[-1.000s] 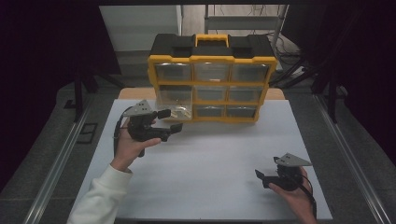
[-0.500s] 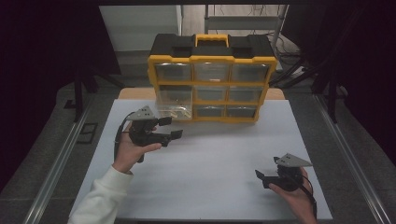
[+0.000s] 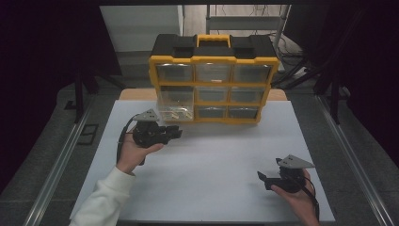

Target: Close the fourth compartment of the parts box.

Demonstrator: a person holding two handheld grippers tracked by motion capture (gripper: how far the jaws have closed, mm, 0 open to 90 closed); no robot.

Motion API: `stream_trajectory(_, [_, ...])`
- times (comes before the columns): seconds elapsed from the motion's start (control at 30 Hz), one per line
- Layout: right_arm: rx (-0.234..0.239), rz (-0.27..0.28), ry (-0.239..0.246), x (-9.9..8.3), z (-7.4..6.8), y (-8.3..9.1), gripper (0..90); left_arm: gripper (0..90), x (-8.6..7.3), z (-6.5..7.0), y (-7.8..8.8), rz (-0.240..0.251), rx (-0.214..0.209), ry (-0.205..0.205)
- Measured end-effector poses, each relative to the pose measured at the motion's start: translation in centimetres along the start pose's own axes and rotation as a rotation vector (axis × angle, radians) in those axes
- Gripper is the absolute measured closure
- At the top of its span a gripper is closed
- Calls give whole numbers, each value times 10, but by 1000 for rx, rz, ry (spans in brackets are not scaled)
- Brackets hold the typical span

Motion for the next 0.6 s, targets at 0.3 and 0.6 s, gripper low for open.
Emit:
stream_trajectory(0.3, [2, 0, 0, 0, 0, 0, 116, 897, -1, -12, -4, 15, 38, 31])
stream_trajectory(0.6, [4, 6, -8, 1, 0, 0, 117, 897, 4, -29, -4, 64, 94, 104])
Point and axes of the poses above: each handheld gripper's, and its own axes: y roughly backward along the jaws, x roughly out of its top, z roughly to its right, the point moved 7 cm from there along -y, roughly forward along the jaws, and after that the axes turned 1 degree about z, right-handed, at the moved point
